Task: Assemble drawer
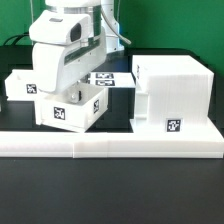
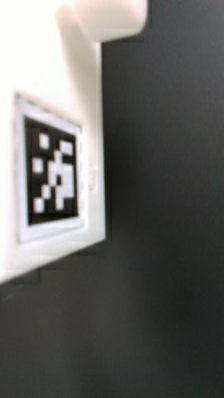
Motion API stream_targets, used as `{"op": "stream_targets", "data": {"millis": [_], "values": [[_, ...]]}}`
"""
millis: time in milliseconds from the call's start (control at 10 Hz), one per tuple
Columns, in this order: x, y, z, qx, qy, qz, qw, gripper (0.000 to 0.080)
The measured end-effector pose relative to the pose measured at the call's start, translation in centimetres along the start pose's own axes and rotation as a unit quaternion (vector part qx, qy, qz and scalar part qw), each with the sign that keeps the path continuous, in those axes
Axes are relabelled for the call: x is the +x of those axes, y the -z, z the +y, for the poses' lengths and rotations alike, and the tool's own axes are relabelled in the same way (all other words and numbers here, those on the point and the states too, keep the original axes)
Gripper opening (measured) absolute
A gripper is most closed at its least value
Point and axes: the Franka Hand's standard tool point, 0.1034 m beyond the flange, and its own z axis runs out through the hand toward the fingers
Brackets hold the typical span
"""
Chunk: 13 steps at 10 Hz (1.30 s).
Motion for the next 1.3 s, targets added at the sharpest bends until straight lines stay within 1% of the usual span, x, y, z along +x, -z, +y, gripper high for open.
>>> {"op": "stream_targets", "data": {"millis": [200,400,500,600,700,800,1000,1100,1300], "values": [[0.2,0.1,0.0,0.018,0.042,-0.006,0.999,0.0044],[-0.1,0.0,-0.1,0.019,0.053,-0.007,0.998,0.0044],[0.0,-0.1,0.0,0.019,0.054,-0.007,0.998,0.0044],[0.8,-0.1,0.5,0.017,0.062,-0.005,0.998,0.0044],[1.1,-0.1,0.9,0.012,0.084,-0.007,0.996,0.0044],[1.3,0.0,1.1,0.007,0.098,-0.01,0.995,0.0044],[0.9,-0.1,1.0,0.008,0.1,-0.01,0.995,0.0044],[0.8,-0.1,1.1,0.009,0.135,-0.013,0.991,0.0044],[0.7,-0.1,1.1,0.009,0.141,-0.014,0.99,0.0044]]}}
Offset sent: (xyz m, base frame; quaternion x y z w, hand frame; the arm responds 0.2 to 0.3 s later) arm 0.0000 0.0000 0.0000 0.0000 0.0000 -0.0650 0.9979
